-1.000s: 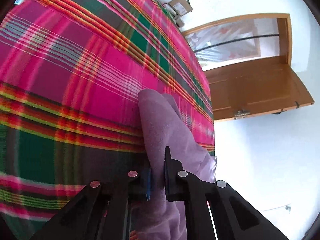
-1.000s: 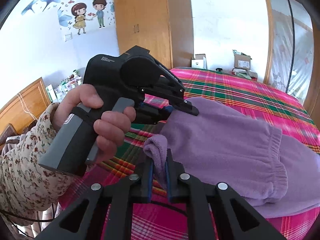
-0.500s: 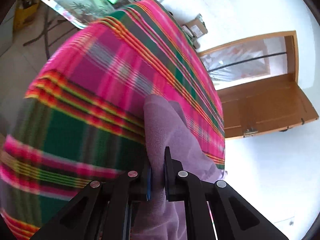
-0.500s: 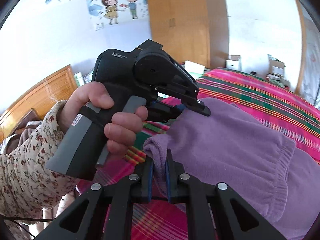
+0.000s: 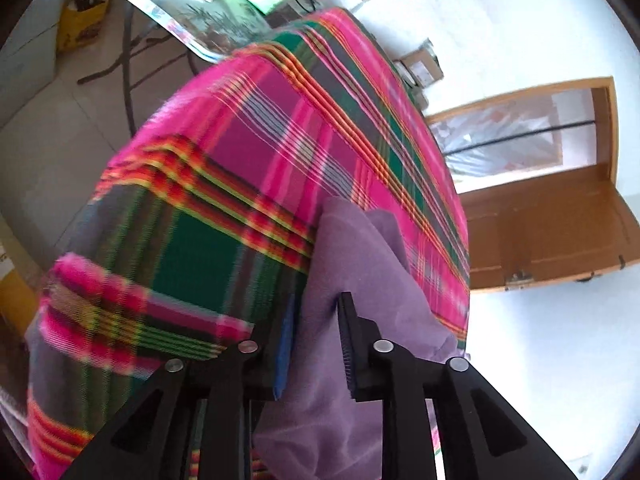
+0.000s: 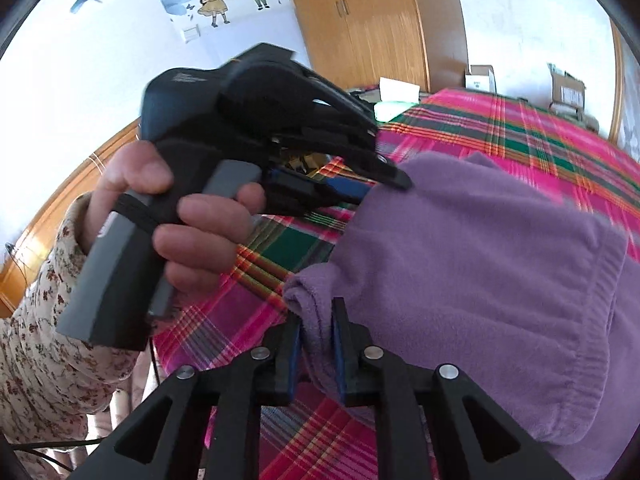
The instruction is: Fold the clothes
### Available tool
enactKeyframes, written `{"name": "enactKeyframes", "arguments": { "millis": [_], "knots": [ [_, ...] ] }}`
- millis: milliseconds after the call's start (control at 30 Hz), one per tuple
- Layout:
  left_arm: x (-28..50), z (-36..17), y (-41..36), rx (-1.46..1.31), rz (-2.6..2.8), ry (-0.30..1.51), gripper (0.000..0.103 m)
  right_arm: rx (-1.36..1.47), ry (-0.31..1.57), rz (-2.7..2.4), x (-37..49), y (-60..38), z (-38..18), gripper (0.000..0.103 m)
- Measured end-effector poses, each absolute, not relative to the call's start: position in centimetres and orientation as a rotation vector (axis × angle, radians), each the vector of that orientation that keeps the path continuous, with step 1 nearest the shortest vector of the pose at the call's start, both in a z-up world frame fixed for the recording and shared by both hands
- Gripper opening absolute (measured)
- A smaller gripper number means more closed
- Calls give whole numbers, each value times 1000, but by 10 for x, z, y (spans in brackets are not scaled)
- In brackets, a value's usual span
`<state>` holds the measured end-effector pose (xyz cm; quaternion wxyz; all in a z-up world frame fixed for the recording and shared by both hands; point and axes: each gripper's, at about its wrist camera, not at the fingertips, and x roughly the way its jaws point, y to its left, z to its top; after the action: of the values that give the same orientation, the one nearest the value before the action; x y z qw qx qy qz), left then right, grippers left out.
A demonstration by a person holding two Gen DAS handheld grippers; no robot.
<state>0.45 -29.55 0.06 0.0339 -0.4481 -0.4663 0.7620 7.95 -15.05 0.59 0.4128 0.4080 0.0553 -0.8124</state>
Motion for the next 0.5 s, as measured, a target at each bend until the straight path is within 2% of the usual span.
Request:
{"name": "enactKeyframes", "arguments": {
  "millis": [100,500],
  "knots": [
    [11,16,-293,-1380,2443,-1373,23,1042,77,-2016,78,-141,12,23],
    [24,67,-216,-1285,2536,-1138,23,1010,-132,-2160,82,-42,39,24]
  ]
}}
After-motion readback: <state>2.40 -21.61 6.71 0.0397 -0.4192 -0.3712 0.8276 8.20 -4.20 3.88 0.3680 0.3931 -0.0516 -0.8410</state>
